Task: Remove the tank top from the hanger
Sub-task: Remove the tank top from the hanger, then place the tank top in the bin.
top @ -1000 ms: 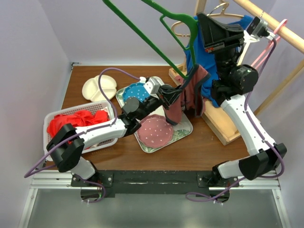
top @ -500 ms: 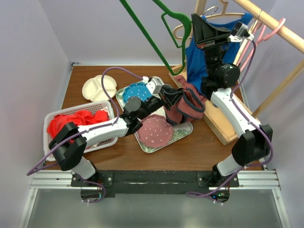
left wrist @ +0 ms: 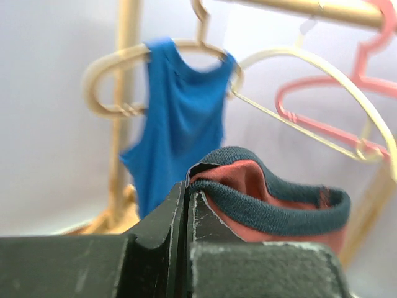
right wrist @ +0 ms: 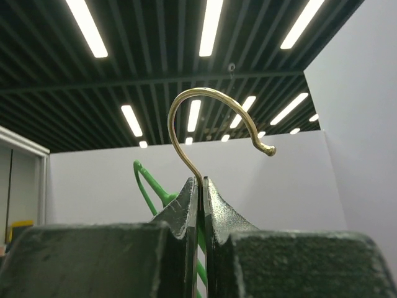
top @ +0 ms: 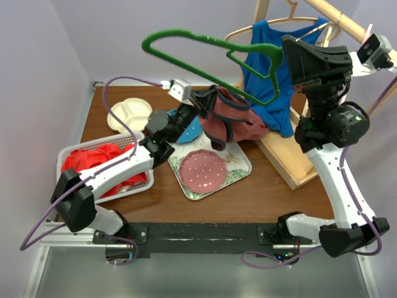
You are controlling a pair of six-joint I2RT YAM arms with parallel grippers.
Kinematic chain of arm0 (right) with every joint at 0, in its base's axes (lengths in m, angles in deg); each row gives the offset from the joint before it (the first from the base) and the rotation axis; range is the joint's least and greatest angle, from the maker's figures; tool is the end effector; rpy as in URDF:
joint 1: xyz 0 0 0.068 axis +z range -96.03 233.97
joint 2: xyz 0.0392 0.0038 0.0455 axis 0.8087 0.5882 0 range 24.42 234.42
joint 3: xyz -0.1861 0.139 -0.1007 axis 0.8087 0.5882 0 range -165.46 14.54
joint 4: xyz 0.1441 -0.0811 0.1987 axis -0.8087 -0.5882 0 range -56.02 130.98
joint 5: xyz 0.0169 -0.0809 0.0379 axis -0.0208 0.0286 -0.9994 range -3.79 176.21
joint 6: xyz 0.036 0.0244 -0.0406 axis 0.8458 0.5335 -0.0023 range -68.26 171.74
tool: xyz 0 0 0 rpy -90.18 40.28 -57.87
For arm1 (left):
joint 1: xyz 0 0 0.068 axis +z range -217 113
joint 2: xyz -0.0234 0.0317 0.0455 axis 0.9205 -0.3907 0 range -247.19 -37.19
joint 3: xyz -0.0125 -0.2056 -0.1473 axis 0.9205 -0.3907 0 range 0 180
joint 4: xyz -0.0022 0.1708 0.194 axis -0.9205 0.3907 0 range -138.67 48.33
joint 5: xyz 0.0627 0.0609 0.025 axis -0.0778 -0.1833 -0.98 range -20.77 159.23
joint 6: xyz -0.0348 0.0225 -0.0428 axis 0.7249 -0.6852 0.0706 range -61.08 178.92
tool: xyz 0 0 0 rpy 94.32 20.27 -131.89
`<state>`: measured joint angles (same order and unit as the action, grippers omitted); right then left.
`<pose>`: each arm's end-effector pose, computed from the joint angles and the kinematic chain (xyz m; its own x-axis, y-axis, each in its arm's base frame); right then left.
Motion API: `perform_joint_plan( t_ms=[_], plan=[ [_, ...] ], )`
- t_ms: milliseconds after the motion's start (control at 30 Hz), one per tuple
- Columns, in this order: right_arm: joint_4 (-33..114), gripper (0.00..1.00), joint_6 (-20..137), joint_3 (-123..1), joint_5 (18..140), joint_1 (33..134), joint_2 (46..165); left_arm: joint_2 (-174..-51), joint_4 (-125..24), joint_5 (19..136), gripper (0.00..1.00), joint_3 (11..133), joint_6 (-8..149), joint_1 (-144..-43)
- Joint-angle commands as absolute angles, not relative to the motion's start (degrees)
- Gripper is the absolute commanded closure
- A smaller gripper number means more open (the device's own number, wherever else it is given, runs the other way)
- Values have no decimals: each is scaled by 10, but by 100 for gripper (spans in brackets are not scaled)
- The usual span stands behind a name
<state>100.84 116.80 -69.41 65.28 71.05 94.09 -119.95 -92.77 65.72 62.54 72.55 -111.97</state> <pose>0.1735 0.0697 0.5701 0.0544 0.9027 -0.4269 -0.9888 0.1082 0.1029 0.2456 -0.2416 0.3756 0.1214 -0.4537 -0.8828 0.7146 0.6573 -0.2395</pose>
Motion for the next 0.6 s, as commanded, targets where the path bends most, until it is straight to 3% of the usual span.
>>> perform_joint_plan(
  t_ms=[0,300,467,567],
  plan=[
    [1000,100,1158,-669,579,704,932,-1163,-917,632,100,711,696,-1088],
    [1017,100,1125,-553,516,705,857,-1122,-736,506,100,852,558,-1066],
    [973,100,1078,-536,494,705,826,-1088,-638,403,100,886,525,-997],
    [931,100,1047,-534,489,705,809,-1096,-532,371,100,975,510,-932]
  ],
)
